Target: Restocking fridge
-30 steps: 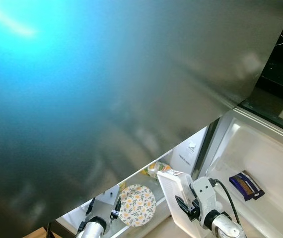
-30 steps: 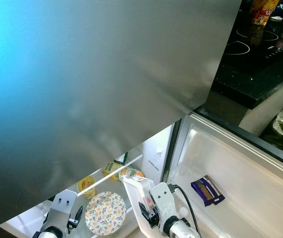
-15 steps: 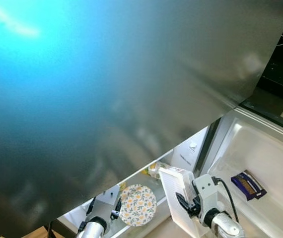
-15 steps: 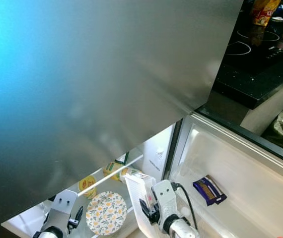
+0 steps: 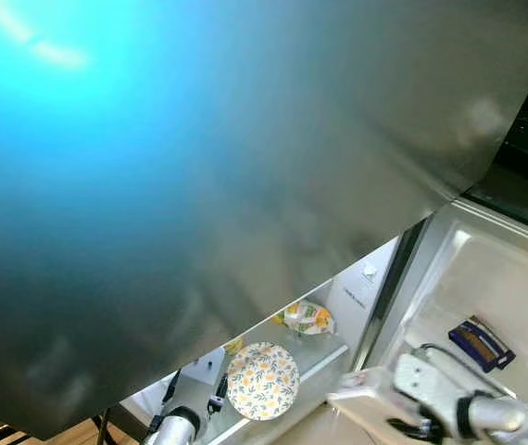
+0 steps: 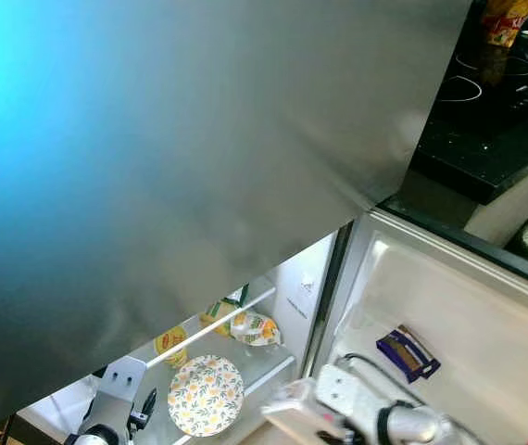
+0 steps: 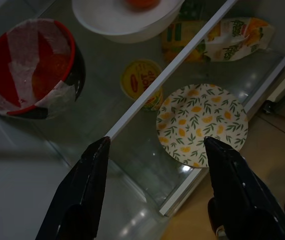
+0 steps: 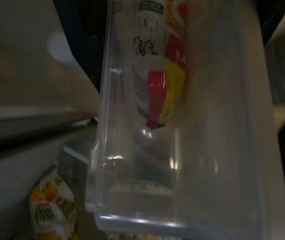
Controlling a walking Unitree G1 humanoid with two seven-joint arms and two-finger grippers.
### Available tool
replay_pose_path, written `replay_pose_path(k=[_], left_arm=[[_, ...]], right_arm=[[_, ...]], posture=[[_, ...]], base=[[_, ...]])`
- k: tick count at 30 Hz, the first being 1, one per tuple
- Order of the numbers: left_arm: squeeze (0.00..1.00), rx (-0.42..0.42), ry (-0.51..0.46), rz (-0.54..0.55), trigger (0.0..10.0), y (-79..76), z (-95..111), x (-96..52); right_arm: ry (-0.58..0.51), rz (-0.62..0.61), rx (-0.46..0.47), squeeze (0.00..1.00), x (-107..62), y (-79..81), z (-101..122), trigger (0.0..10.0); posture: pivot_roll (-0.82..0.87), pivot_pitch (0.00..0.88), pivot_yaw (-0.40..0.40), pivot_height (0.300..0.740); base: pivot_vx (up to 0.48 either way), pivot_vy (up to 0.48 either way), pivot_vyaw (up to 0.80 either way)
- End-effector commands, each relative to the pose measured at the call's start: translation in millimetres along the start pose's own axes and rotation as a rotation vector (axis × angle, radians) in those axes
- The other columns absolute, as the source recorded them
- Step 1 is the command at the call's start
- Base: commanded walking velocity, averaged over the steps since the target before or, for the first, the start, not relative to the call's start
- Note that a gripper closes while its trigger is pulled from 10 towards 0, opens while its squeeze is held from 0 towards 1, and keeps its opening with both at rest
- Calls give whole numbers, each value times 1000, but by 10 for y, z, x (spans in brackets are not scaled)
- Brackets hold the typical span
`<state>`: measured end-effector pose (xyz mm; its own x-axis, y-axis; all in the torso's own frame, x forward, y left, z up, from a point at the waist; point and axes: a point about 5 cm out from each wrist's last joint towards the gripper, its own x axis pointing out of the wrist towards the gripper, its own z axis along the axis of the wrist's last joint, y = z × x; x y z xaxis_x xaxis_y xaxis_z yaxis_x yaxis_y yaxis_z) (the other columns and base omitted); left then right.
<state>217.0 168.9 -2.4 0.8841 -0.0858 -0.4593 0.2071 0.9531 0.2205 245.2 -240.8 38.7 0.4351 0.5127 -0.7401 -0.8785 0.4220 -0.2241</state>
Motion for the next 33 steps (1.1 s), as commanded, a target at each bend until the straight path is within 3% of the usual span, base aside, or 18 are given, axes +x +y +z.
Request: replay_pose_path(k=[1,2,5,14,16,21,22,23,24,27,30,33], left_arm=[[0,6,19,-7,10000,-17,-54,-15],[0,9,21,-11,10000,-19,-57,-14],[0,11,22,-14,10000,-20,-60,-13],[0,14,18,-10,10000,-10,-55,-7],[0,15,20,-10,10000,-4,-61,-16],[0,18,23,-13,10000,1,-71,-18],[0,18,21,-14,10000,0,-64,-8],[0,18,21,-14,10000,0,-64,-8],[0,18,18,-14,10000,-2,-54,3],[0,17,17,-15,10000,-7,-52,7],[0,18,17,-17,10000,-10,-53,8],[0,21,20,-24,10000,-20,-61,13]], right_arm=[[-13,0,-23,0,-61,-67,93,10000],[-57,-39,-24,0,-103,-158,228,10000],[-106,-72,-40,0,-61,-186,349,10000],[-127,12,20,0,253,134,358,10000],[-108,24,31,0,234,164,354,10000],[-60,0,37,0,105,65,303,10000],[-2,-26,22,0,-74,-62,218,10000],[-2,-26,22,0,-74,-62,218,10000],[63,-75,7,0,-302,-222,132,10000],[113,-131,-3,0,-520,-366,72,10000],[131,-155,-5,0,-615,-422,61,10000],[162,-233,-19,0,-976,-585,104,10000]], posture=[[-116,84,-6,740],[-121,85,-3,740],[-121,84,-3,740],[-110,81,-5,740],[-110,81,-5,740],[-109,79,-2,740],[-114,76,-1,740],[-114,76,-1,740],[-118,76,-3,740],[-121,76,-3,740],[-127,76,-2,740],[-133,78,-1,740]], base=[[0,0,0],[0,0,0],[0,0,0],[0,0,0],[0,0,0],[0,0,0],[0,0,0],[0,0,0],[0,0,0],[0,0,0],[0,0,0],[0,0,0]])
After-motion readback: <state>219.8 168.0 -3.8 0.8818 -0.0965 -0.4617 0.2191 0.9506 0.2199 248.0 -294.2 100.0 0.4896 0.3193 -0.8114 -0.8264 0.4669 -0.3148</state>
